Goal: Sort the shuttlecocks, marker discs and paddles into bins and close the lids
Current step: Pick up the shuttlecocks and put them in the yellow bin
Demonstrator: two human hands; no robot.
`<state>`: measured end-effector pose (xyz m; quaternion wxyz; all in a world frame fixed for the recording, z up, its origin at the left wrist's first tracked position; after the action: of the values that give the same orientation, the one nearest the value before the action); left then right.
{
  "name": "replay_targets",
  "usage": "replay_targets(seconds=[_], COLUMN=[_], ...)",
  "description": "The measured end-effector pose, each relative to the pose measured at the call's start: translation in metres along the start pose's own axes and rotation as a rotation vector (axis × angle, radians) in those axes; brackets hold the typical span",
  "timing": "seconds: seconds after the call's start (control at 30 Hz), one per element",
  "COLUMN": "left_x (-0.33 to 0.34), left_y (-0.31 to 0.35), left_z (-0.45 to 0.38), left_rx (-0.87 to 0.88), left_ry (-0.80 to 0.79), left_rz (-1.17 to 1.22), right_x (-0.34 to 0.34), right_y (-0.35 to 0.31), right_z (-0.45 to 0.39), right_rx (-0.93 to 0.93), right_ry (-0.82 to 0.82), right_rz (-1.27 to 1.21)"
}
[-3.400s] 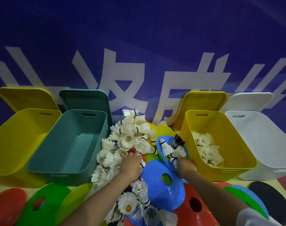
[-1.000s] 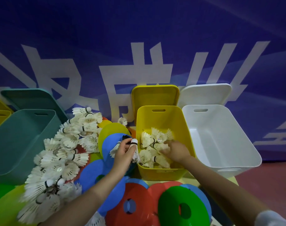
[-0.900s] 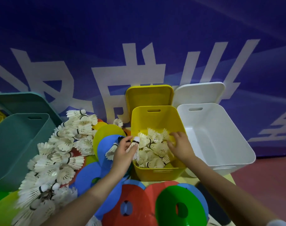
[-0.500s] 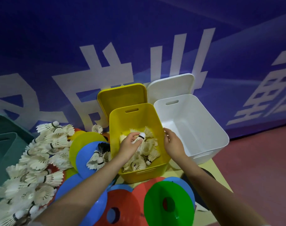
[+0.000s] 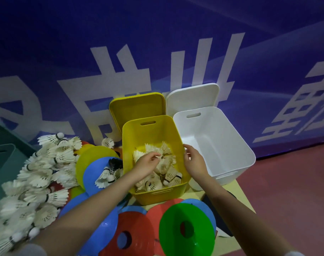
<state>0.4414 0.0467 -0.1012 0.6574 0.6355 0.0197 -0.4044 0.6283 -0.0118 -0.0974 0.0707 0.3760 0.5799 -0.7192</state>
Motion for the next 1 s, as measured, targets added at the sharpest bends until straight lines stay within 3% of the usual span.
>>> replay_targets(seconds=[0.17,0.33,0.57,0.77,0.87,1.0], left_x=[-0.078,-0.148,-0.222,-0.272,-0.279,-0.273], left_y=[-0.017,-0.066,-0.125,-0.168,-0.188,-0.190], left_z=[0.039,0.081,0.132,0.168,0.164,0.146], left_rx=[0.078,0.058,0.003,-0.060,-0.136,-0.170], left_ry=[0.201,0.376,0.520,0.580,0.519,0.412], left_rz=[0.098,0.079,0.009,-0.073,-0.101,-0.079], right_x=[0.001,0.017,0.122,0.209,0.254,0.285], right_y=[-0.012,-0.083,-0.179,-0.206,-0.199,-0.181], right_z=[0.003,0.029,0.071,0.095,0.095,0.085], right_rx=[-0.005,-0.248,-0.356,-0.281,-0.202,-0.098], right_ry=[0.018,0.152,-0.116,-0.343,-0.444,-0.479], right_rz=[0.149,0.209,0.056,0.017,0.186,0.639])
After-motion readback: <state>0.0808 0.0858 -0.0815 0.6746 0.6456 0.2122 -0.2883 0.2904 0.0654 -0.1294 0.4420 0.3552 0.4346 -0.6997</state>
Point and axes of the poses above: each hand's wrist, its own z-axis away from the middle knuckle, its own x-axis out of the palm, y = z × x, the point moved 9 cm from there along -z, towards the middle knuckle, and after that the axes turned 4 degrees about x, right-handed, at the moved point
